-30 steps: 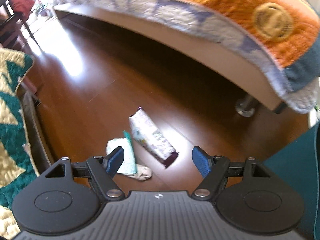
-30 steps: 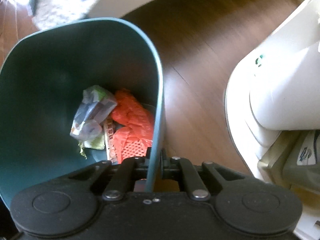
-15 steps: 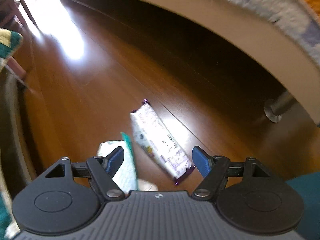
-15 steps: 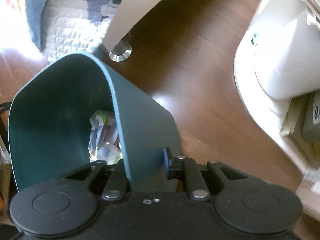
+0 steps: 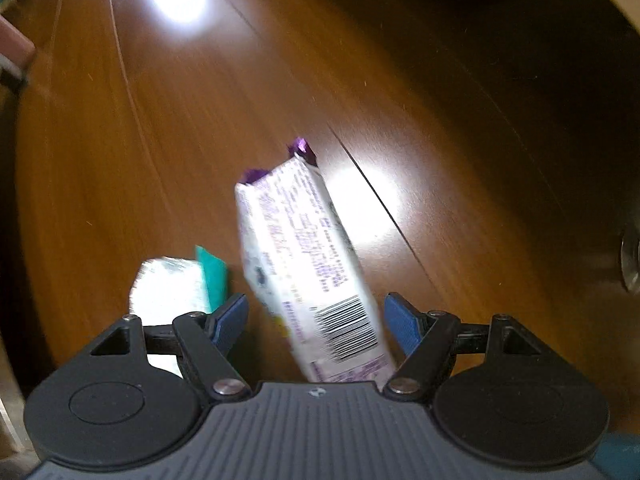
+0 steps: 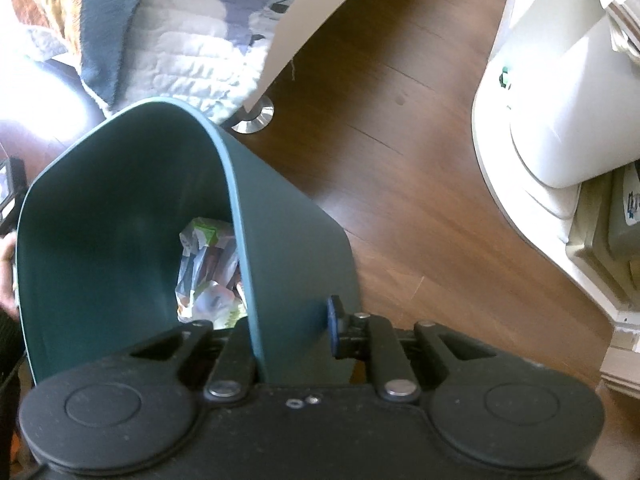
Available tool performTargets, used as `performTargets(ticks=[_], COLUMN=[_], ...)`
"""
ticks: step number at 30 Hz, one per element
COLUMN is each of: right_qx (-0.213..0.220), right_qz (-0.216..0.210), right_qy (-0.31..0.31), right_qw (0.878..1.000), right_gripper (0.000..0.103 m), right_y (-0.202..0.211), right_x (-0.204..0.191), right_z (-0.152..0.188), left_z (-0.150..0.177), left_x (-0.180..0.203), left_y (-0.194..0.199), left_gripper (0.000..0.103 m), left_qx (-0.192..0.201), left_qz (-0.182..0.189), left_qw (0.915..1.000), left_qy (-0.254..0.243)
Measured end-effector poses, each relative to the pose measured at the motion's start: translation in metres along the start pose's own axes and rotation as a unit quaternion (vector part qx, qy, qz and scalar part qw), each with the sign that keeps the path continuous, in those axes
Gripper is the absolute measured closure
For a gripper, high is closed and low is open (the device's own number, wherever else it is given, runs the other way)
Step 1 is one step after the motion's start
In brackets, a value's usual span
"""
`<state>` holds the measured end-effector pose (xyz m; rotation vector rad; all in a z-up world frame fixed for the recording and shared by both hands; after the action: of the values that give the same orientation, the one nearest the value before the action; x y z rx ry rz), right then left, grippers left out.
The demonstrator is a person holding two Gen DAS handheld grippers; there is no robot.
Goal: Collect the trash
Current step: 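Move the left tool to the white snack bar packet and grasp it, then carry the snack packet into the wastebasket and open the left tool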
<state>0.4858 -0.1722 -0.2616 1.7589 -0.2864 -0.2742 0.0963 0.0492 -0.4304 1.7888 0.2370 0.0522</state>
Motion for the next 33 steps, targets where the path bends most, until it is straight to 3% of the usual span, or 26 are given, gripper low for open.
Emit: performTargets(ticks=[5,6,7,10,13,20,23,26,27,33], right_qx=[0.003,0.002,0.002,0.003,0.003,0.0,-0.002,0.0,0.001,0.01], right_qz=[0.007,0.008,0.01,0.022,0.029,0.053,0.049,0.045,0.044,0.038], right_qy=[0.004,0.006,0.007,0.017,0.03,0.09,0.108,0.122,0.122,0.104], right_qw=[1.0,1.0,1.0,1.0,0.999,0.995,0.993,0.992,0.992,0.994], right_gripper=[0.09,0.09,0.09,0.093,0.095,0.101,0.101,0.101,0.101,0.101], right_y=[0.009,0.009,0.005,0.0,-0.003,-0.012,-0.014,-0.015,-0.015,-0.013], right_x=[-0.006,-0.006,-0.008,-0.009,-0.008,-0.005,-0.002,0.003,0.006,0.036], right_z=[0.004,0.005,0.006,0.002,0.003,0.005,0.006,0.007,0.006,0.003], left_z=[0.002,0.004,0.006,0.01,0.013,0.022,0.021,0.036,0.029,0.068], left_x=[-0.001,-0.002,-0.003,-0.006,-0.009,0.008,0.022,0.034,0.039,0.063], left_y=[-0.022,-0.023,-0.023,-0.02,-0.008,0.062,0.108,0.166,0.181,0.292], left_gripper=[0.029,0.032,0.049,0.054,0.054,0.054,0.054,0.054,0.054,0.054], left_qx=[-0.026,-0.026,-0.026,-0.021,-0.008,0.058,0.098,0.136,0.146,0.197], left_qz=[0.003,0.003,0.005,0.012,0.008,0.049,0.08,0.12,0.135,0.223], left_qw=[0.9994,0.9994,0.9994,0.9993,0.9996,0.9968,0.99,0.9776,0.9727,0.9373], left_qy=[0.021,0.022,0.023,0.029,0.024,-0.025,-0.063,-0.107,-0.12,-0.182])
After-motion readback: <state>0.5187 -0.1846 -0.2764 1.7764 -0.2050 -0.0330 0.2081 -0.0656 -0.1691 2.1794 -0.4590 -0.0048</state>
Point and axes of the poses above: each gripper's, at about its wrist camera, not at the fingertips, and y roughly against the way its jaws point, x to its right, z to its underside, the point moved 6 cm from there along -y, roughly the way its jaws point, and after that the axes turned 7 degrees about x, right-handed, at the moved point
